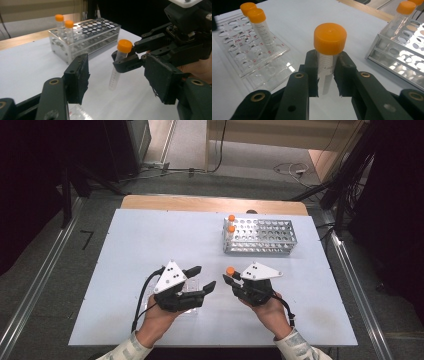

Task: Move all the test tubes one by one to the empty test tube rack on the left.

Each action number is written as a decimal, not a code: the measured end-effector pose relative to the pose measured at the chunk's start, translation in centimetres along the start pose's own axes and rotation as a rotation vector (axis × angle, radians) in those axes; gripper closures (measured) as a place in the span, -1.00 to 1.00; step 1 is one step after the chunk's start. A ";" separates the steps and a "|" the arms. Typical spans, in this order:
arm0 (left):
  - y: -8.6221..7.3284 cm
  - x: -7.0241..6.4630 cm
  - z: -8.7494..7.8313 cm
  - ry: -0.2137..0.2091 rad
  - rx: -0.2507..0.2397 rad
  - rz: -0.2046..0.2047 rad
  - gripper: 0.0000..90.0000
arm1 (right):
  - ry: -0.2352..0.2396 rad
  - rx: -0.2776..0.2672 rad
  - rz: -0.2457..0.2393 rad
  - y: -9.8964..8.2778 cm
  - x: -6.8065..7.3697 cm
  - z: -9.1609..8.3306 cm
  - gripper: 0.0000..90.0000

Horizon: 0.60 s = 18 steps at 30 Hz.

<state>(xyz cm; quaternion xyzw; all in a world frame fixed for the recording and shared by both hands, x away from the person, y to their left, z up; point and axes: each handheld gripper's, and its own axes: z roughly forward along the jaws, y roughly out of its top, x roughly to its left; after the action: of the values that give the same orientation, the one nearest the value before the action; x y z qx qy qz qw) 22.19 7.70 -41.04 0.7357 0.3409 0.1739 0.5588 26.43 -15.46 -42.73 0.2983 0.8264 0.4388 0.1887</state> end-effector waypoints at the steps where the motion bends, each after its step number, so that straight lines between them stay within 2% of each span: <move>1: 0.0 -0.1 0.4 -0.008 0.005 0.003 -0.16 | 0.002 -0.001 0.002 -0.1 0.0 0.0 0.60; 6: 0.0 -0.6 2.1 -0.039 0.020 0.014 -0.09 | 0.009 0.013 0.004 -0.4 0.2 0.1 0.60; 12: -0.1 -0.8 2.9 -0.061 0.025 0.016 0.13 | 0.023 0.014 -0.012 -0.6 0.7 0.1 0.60; 18: -0.2 -0.8 3.6 -0.050 0.039 0.031 0.29 | 0.036 0.019 -0.022 -0.6 1.2 0.2 0.60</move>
<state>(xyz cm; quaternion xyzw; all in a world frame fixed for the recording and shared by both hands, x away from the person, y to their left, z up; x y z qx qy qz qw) 23.81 4.65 -42.24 0.7558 0.3188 0.1572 0.5499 25.44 -14.82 -43.36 0.2831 0.8370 0.4341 0.1758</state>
